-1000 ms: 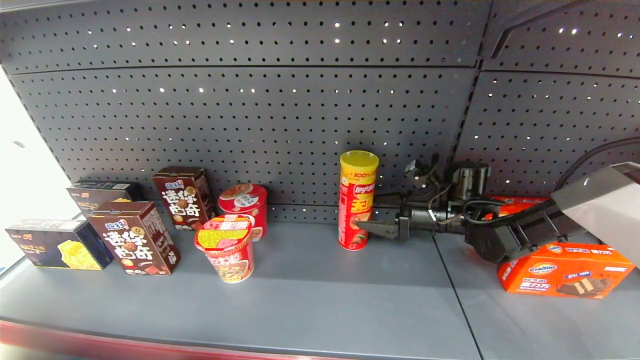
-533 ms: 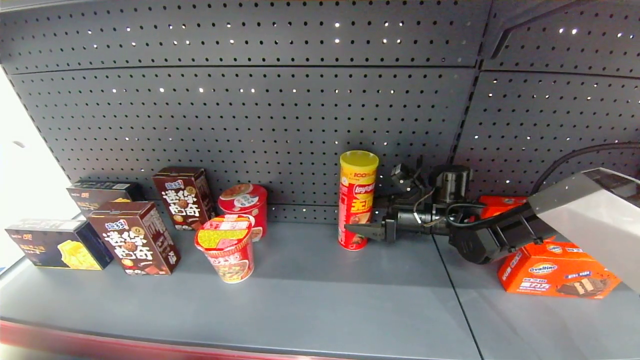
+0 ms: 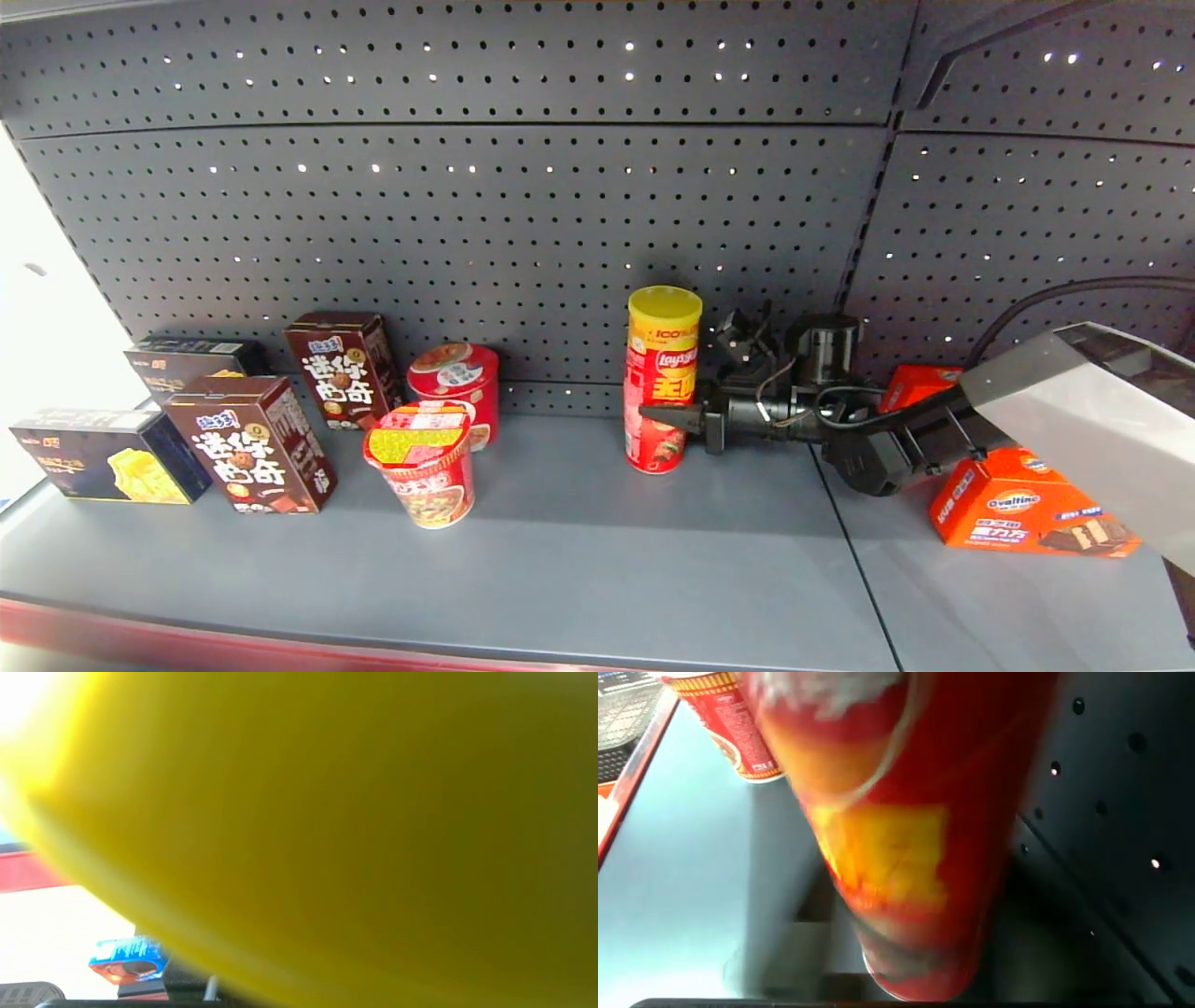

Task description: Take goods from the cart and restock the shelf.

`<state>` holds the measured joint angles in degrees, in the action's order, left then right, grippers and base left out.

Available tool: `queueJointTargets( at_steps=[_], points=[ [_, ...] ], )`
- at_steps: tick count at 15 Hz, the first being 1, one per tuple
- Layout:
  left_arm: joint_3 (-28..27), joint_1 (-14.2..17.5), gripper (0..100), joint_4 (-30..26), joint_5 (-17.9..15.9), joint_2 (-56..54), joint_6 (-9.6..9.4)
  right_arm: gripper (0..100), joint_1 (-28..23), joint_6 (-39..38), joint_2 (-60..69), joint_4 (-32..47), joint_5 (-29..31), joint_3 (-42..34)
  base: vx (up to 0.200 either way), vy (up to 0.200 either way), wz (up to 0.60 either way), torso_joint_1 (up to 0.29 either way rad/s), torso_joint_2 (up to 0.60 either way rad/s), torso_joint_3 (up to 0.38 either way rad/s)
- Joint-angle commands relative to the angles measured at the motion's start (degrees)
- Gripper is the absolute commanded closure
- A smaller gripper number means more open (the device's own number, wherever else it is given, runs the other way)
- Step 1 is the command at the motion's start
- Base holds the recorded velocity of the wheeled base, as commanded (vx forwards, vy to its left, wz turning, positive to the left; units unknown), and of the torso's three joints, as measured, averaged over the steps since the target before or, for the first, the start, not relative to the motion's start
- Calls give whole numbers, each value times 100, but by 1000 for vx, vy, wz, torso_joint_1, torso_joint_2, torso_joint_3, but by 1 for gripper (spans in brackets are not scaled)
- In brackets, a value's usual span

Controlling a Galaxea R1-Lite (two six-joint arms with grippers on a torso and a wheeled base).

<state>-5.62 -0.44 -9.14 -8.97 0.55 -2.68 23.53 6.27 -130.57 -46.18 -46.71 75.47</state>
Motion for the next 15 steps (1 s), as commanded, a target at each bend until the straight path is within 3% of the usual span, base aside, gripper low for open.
queueJointTargets(
  at_steps=[1, 5, 11, 15],
  points=[
    [-1, 0, 100, 0, 1, -2, 5, 100, 82, -3, 32, 4, 57, -33, 0, 0, 0, 0, 0, 0],
    [-1, 0, 100, 0, 1, -2, 5, 100, 302, -3, 498, 4, 549, -481, 0, 0, 0, 0, 0, 0],
    [-1, 0, 100, 9, 1, -2, 5, 100, 530, 173, 2475, -58, 1789, -2476, 0, 0, 0, 0, 0, 0],
    [-1, -9, 100, 9, 1, -2, 13, 100, 1119, -99, 3398, -524, 2878, -3742, 0, 0, 0, 0, 0, 0]
  ],
)
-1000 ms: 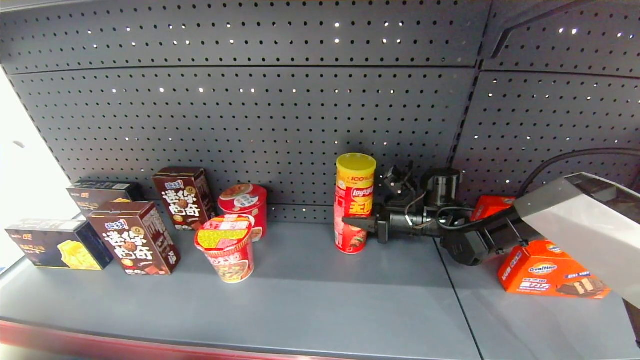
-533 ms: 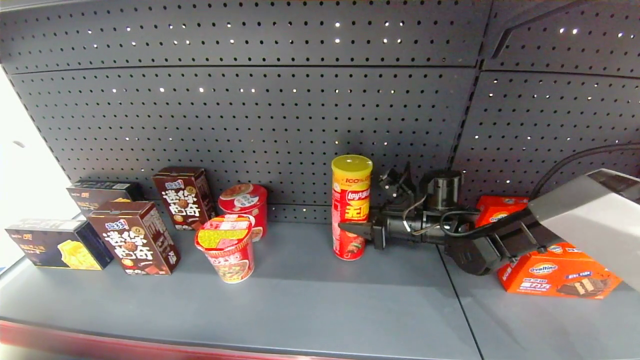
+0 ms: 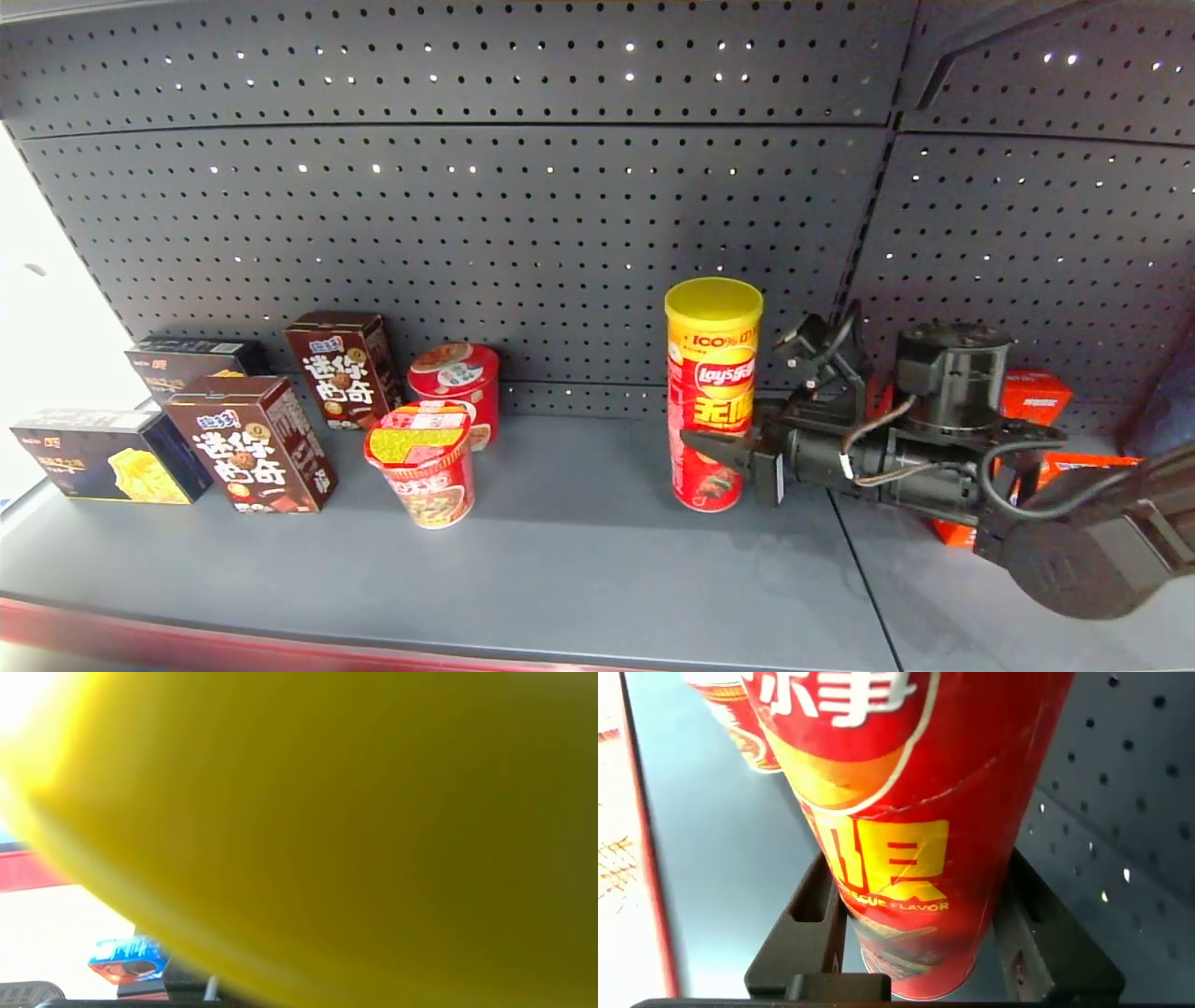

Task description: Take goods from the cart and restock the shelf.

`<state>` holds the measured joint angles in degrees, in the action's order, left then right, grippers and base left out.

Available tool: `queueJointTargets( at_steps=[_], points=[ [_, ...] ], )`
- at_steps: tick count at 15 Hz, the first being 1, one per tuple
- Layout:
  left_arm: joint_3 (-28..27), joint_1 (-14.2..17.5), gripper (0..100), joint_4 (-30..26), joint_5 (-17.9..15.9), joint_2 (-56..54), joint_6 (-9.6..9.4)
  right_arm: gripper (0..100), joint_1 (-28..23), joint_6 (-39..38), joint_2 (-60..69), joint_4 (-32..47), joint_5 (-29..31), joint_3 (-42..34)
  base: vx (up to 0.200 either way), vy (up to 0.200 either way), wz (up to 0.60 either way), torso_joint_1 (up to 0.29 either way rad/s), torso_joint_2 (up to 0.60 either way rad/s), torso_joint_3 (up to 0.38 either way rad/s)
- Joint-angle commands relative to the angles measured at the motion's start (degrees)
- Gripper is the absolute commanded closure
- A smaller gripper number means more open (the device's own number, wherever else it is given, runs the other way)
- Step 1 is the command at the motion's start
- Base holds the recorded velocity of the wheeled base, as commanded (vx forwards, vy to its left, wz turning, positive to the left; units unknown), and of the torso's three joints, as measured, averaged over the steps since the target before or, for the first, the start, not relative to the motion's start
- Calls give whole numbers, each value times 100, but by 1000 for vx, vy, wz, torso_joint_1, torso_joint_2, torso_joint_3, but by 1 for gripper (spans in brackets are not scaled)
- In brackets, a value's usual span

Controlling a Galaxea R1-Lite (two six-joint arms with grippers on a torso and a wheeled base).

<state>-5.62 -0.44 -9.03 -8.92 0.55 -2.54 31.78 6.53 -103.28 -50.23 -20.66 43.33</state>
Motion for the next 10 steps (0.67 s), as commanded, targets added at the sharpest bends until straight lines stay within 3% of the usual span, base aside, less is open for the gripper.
queueJointTargets(
  at_steps=[1, 4, 7, 10],
  points=[
    [-1, 0, 100, -2, 5, -2, -1, 100, 540, -390, 906, -304, 555, -826, 0, 0, 0, 0, 0, 0],
    [-1, 0, 100, 7, 13, -2, -10, 100, 1041, -794, 1310, -699, 1539, -1590, 0, 0, 0, 0, 0, 0],
    [-1, 0, 100, 7, 22, -2, -10, 100, 1058, -864, 1697, -787, 1820, -2223, 0, 0, 0, 0, 0, 0],
    [-1, 0, 100, 7, 22, -2, -1, 100, 1014, -900, 1697, -1455, 1882, -2838, 0, 0, 0, 0, 0, 0]
  ],
)
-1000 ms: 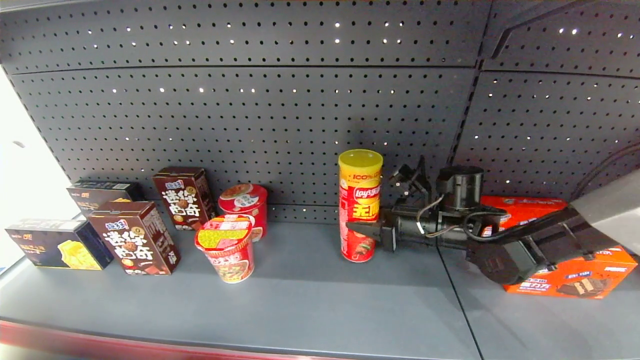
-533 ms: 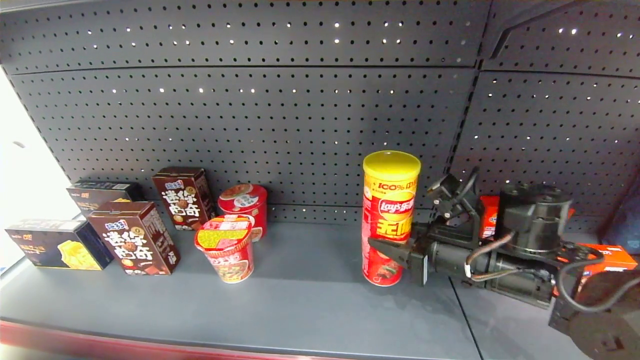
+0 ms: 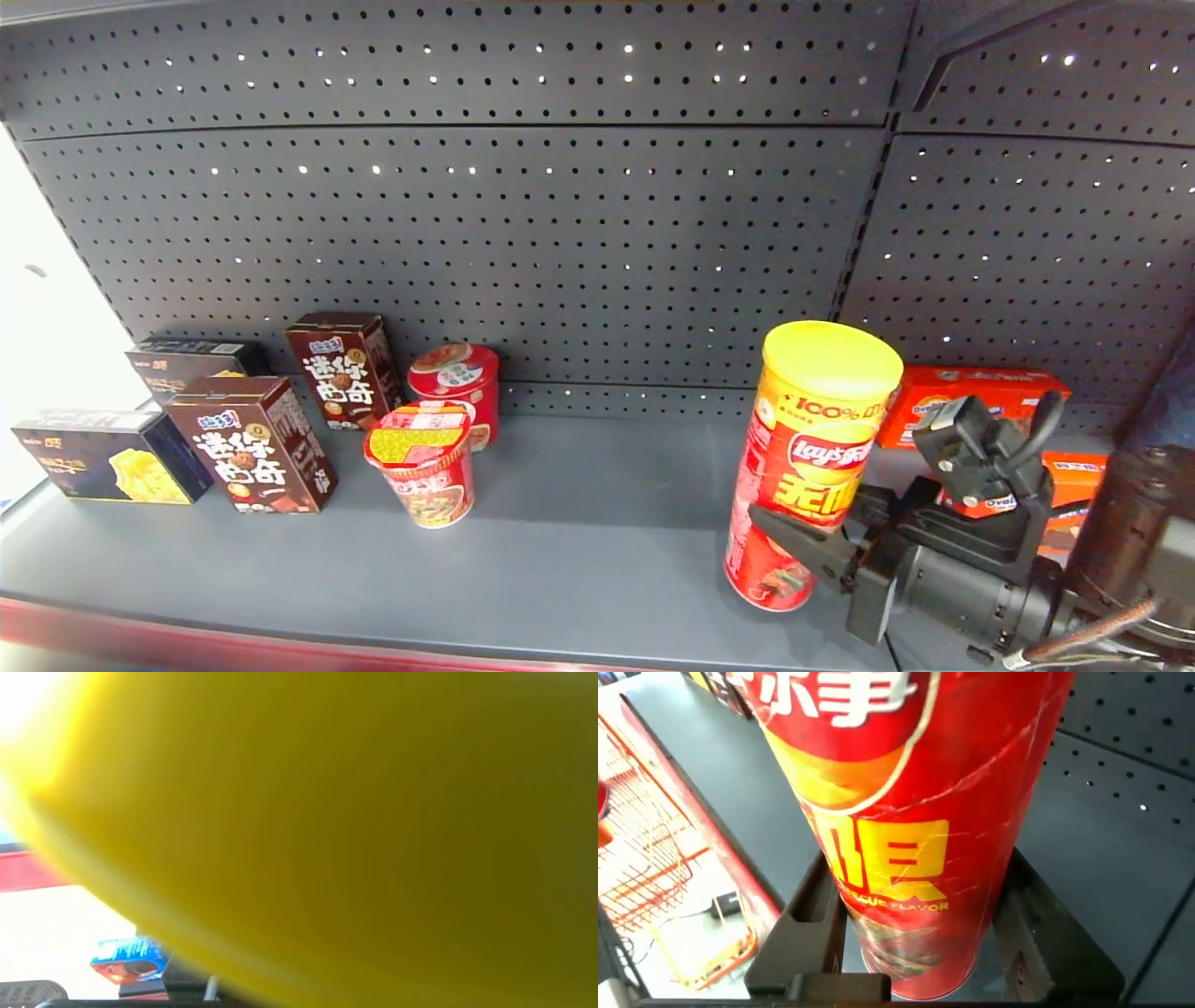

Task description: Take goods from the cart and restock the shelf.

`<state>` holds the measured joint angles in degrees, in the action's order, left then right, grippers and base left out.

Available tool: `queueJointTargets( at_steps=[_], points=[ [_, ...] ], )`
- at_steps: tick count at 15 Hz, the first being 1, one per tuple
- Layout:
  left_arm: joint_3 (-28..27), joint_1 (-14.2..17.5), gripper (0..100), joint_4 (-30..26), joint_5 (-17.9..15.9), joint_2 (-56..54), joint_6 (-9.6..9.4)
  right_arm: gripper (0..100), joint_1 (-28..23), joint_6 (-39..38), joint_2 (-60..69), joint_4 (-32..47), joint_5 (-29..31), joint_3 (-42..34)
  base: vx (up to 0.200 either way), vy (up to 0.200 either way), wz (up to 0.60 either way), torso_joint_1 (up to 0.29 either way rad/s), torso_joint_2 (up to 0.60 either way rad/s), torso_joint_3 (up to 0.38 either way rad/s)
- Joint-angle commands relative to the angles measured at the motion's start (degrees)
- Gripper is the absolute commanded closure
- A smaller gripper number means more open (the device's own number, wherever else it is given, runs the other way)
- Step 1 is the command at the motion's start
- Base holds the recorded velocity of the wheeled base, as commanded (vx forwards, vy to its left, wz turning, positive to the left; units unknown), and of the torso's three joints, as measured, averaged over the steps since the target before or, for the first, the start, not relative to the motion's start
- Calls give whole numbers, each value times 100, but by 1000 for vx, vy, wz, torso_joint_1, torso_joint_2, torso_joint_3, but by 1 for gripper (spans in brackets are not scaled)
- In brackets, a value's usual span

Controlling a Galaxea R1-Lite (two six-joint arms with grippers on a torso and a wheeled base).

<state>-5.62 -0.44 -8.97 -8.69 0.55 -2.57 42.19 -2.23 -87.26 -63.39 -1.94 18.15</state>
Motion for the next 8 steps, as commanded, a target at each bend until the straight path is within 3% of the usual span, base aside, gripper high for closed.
queueJointTargets(
  at_steps=[1, 8],
  points=[
    [-1, 0, 100, 1, -1, -2, 2, 100, -27, -58, 60, -288, 9, -479, 0, 0, 0, 0, 0, 0],
    [-1, 0, 100, 1, 17, -2, 11, 100, -106, -234, -362, -622, 159, -752, 0, 0, 0, 0, 0, 0]
  ],
)
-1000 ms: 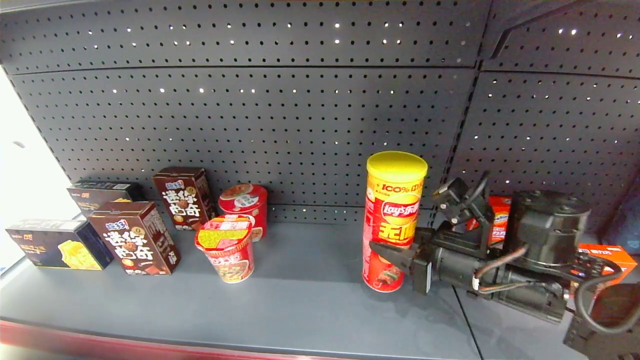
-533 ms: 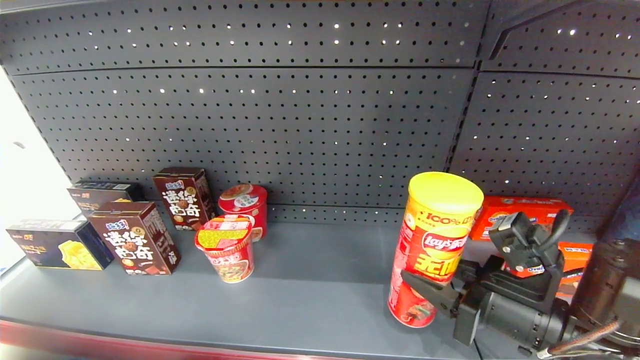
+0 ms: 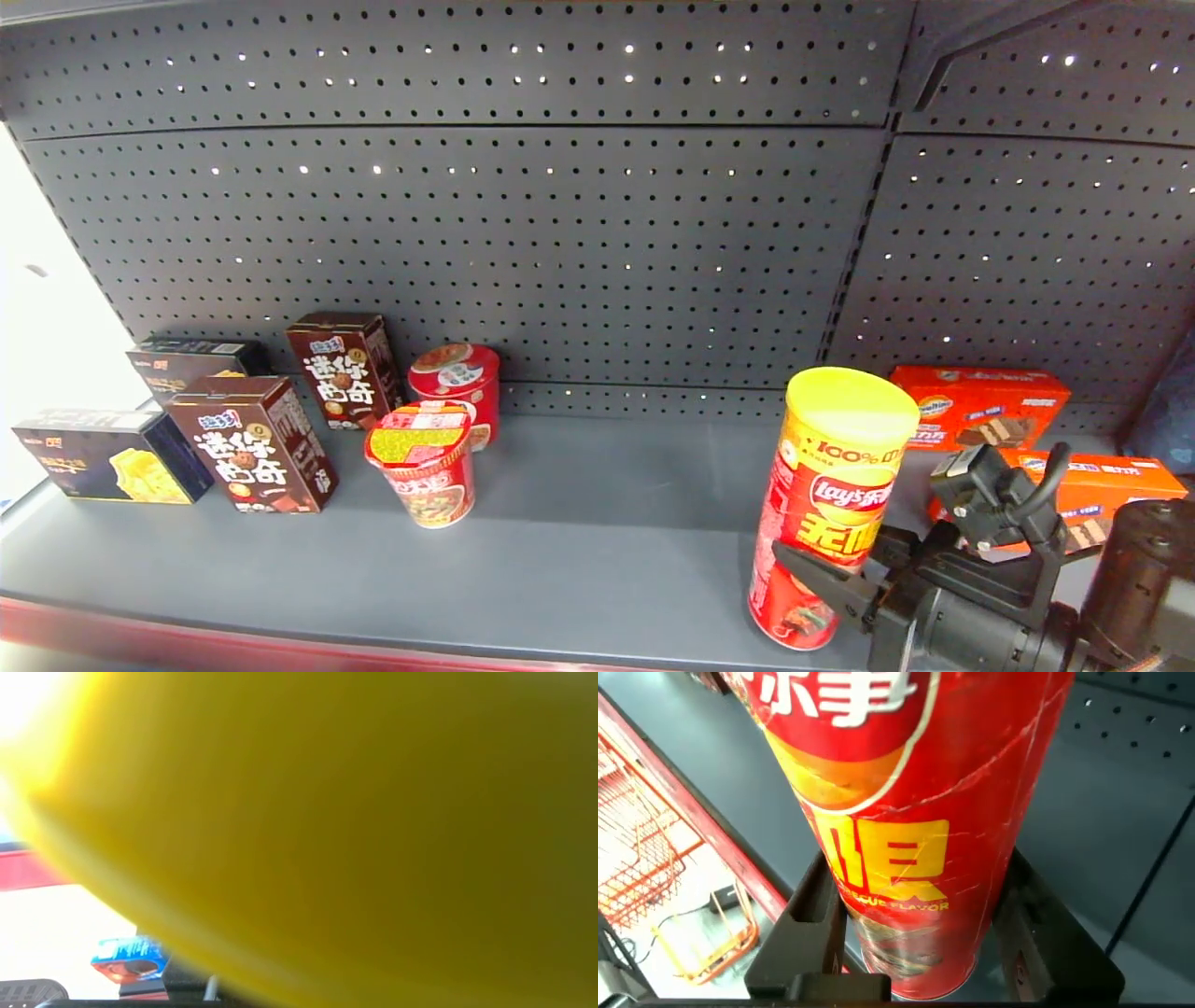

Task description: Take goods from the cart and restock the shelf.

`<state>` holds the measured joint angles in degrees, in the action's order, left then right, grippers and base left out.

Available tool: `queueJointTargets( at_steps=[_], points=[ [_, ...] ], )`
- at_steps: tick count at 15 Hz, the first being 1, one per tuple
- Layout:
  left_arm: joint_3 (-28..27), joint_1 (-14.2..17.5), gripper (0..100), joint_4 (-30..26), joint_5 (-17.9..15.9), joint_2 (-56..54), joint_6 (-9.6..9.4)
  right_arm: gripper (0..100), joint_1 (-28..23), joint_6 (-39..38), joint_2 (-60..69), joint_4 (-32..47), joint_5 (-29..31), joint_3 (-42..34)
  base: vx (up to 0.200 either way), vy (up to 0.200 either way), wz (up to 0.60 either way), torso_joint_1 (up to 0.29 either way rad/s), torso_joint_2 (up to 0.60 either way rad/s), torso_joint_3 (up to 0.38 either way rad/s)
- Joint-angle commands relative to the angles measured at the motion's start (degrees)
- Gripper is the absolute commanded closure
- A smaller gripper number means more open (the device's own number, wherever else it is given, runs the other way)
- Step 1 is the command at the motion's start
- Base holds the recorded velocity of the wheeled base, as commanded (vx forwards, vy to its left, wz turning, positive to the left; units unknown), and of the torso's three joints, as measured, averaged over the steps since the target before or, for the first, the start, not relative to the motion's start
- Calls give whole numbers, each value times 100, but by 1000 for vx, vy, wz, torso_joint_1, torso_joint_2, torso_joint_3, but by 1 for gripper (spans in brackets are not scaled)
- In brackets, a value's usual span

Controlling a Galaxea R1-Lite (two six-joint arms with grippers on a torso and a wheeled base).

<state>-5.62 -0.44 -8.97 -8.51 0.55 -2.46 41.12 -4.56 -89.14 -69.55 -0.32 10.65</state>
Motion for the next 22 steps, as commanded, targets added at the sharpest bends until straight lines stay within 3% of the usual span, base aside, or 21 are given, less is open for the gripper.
queueJointTargets(
  at_steps=[1, 8, 15, 16, 22],
  points=[
    [-1, 0, 100, 1, -2, -2, 0, 100, 1, -1, -297, -112, -3, 42, 0, 0, 0, 0, 0, 0],
    [-1, 0, 100, 1, 7, -2, 114, 100, 63, 69, -1440, -1412, 14, -20, 0, 0, 0, 0, 0, 0],
    [-1, 0, 100, 1, 7, -2, 114, 100, 160, 96, -1563, -1474, 23, -20, 0, 0, 0, 0, 0, 0],
    [-1, 0, 100, 1, -2, -2, 114, 0, 160, 96, -1554, -1474, 23, -20, 0, 0, 0, 0, 0, 0],
    [-1, 0, 100, 1, -10, -2, 114, 0, 274, 96, -1185, -1579, 225, -415, 0, 0, 0, 0, 0, 0]
  ],
)
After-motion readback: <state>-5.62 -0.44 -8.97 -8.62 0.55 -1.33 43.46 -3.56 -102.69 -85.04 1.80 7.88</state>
